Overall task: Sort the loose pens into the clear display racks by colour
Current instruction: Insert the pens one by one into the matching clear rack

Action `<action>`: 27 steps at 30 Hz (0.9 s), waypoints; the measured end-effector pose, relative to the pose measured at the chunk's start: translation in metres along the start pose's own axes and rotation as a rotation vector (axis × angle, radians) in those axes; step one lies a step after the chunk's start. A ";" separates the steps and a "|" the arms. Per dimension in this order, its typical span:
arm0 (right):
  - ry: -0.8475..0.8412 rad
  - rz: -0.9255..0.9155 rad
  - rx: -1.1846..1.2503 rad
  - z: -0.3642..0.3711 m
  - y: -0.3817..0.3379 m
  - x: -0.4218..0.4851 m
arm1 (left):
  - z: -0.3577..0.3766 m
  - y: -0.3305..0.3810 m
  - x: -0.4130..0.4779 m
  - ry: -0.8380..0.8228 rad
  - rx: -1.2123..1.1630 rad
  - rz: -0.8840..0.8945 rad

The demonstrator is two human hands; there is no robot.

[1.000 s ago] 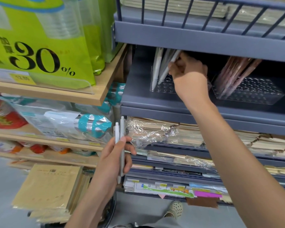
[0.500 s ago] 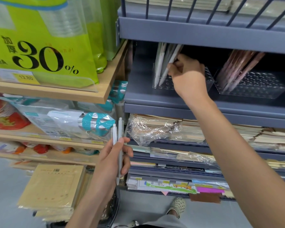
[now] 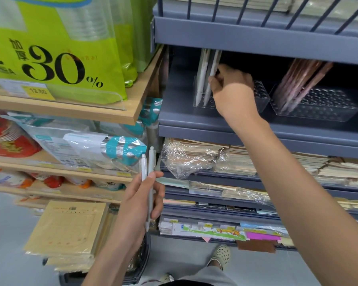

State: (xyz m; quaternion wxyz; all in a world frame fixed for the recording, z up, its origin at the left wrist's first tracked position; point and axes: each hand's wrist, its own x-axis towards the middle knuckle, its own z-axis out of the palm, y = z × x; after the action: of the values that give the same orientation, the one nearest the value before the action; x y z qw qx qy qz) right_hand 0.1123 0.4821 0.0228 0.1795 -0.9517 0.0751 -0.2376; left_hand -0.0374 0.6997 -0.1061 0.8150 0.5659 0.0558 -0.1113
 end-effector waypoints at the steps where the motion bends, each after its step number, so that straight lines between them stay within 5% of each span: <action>1: -0.012 0.003 0.038 0.000 0.001 -0.002 | 0.000 0.000 -0.001 -0.002 -0.020 -0.007; 8: 0.079 0.113 0.551 -0.016 0.011 -0.058 | 0.004 0.001 -0.007 -0.018 -0.084 0.015; 17: -0.616 0.176 0.939 -0.025 0.019 -0.143 | 0.034 0.000 -0.012 -0.151 -0.042 0.152; 23: -0.694 0.193 1.032 -0.027 0.030 -0.150 | 0.054 -0.003 -0.016 -0.188 -0.015 0.143; 27: -0.528 0.274 1.094 -0.029 0.039 -0.145 | 0.065 -0.006 -0.013 -0.178 -0.003 0.138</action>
State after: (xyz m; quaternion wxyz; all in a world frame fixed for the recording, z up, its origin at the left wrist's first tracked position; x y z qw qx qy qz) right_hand -0.0308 0.4703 -0.0299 0.6825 -0.7302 0.0172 0.0268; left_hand -0.0534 0.6385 -0.0858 0.8234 0.5548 -0.0558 -0.1048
